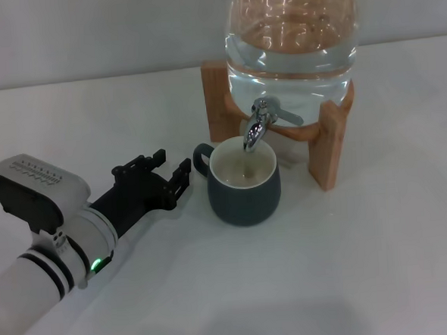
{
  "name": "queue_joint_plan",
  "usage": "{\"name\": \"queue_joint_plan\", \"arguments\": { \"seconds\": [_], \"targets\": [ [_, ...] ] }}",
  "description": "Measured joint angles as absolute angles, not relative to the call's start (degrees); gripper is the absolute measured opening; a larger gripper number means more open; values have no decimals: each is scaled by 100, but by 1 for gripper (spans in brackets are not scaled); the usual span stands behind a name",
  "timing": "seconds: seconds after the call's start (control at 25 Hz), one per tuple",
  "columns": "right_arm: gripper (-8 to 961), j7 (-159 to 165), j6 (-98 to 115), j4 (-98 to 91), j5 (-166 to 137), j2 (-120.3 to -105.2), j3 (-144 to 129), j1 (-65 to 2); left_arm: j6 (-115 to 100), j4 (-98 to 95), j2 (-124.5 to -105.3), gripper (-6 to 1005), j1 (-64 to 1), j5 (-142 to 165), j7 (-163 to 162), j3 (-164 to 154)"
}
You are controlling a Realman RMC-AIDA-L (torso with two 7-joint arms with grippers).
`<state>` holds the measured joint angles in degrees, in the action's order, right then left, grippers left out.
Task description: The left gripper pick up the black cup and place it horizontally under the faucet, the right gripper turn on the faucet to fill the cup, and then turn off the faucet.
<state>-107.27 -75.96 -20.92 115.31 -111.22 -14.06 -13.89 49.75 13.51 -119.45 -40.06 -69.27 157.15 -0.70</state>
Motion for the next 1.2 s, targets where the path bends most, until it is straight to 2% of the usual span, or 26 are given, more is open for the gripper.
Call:
{"name": "queue_joint_plan", "arguments": {
  "seconds": [0.52,0.88,1.2],
  "targets": [
    [841,-10749,-7495,-2100,11531,-11090,-1406,-1397,5263,1302,-11953,464,-3930,-6932,15724,-63],
    [841,-10735,-7494,-2114,11531,-11080,-1406,-1361,6186,1069,-11930,464,-3447,-6974,15703,147],
    [841,-10717,-7495,-2128,11500,-11071,-1415,-1344,7985,313,-11902,465,-2934,-6993,14825,359]
  ]
}}
